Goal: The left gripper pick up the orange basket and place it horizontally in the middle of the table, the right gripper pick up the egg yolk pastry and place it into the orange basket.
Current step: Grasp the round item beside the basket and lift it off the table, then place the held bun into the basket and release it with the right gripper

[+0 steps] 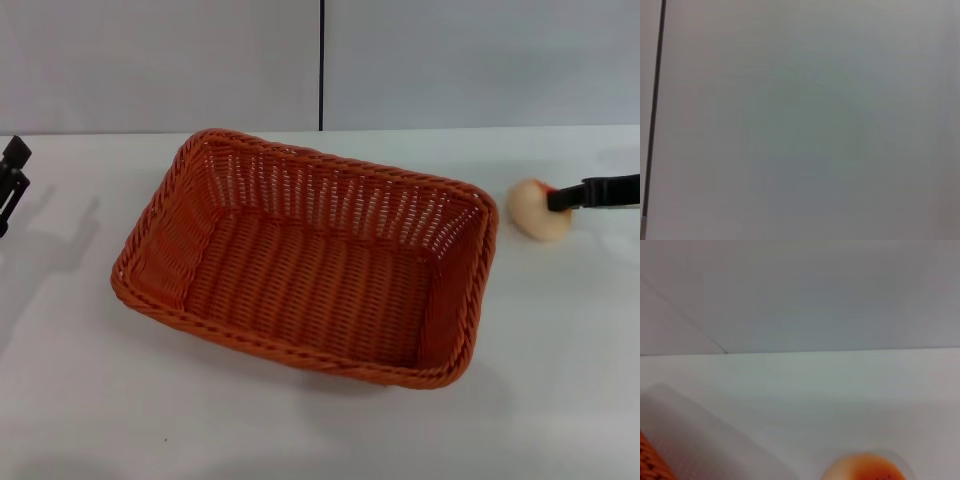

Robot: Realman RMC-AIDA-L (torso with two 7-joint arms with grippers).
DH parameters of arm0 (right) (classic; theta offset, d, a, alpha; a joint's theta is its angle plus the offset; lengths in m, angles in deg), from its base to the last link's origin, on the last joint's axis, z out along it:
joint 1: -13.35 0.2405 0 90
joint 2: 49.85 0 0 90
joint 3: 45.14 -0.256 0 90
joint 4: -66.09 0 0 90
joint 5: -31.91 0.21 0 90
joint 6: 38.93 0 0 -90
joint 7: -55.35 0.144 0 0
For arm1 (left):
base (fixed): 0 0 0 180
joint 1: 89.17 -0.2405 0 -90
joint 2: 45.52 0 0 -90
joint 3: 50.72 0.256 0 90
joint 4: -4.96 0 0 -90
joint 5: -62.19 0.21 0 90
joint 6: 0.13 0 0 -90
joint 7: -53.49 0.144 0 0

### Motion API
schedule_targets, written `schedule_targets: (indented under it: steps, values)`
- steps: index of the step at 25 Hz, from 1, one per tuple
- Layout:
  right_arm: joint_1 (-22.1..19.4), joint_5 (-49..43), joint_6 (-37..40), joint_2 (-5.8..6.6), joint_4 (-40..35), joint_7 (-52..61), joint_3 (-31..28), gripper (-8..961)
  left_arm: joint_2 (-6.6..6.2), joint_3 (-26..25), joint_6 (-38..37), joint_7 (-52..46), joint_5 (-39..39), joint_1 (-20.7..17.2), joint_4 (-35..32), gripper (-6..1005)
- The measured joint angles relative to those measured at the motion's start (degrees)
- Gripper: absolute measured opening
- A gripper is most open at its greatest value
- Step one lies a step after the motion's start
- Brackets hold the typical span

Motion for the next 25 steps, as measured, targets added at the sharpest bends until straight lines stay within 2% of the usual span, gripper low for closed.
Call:
schedule_targets:
  steps: [1,5,6,7,11,20,23,25]
  values:
    - [-0.2,0.1,0.2,-0.06,-0.7,0.1,-0.2,125,-0.01,0.0,-0.1,0.0,0.0,0.0,0.1,608]
    - [-1.5,0.7,2.0,-0.39,-4.9,0.9,-0.4,83,0.0,0.0,-0.1,0.0,0.0,0.0,0.1,605]
    - [-2.3,0.8,2.9,-0.96,-8.0,1.7,-0.1,73,0.01,0.0,-0.1,0.0,0.0,0.0,0.1,604]
    - [-2.3,0.8,2.9,-0.96,-8.0,1.7,-0.1,69,0.03,0.0,-0.1,0.0,0.0,0.0,0.2,604]
    - [-4.2,1.1,4.3,-3.06,-18.7,2.1,0.1,54,0.11,0.0,-0.2,0.0,0.0,0.3,0.2,604]
    - [-4.3,12.0,4.5,-3.05,-23.6,-4.6,3.6,34,0.11,0.4,-0.9,-0.4,0.0,0.7,0.2,603]
    - [-3.4,16.4,4.8,-2.72,-23.2,-5.2,7.0,33,0.11,0.4,-1.1,-0.4,0.0,0.6,0.2,603]
    - [-3.3,19.1,5.1,-2.8,-23.3,-5.3,11.6,32,0.1,0.3,-1.2,-0.4,0.0,0.5,0.2,603]
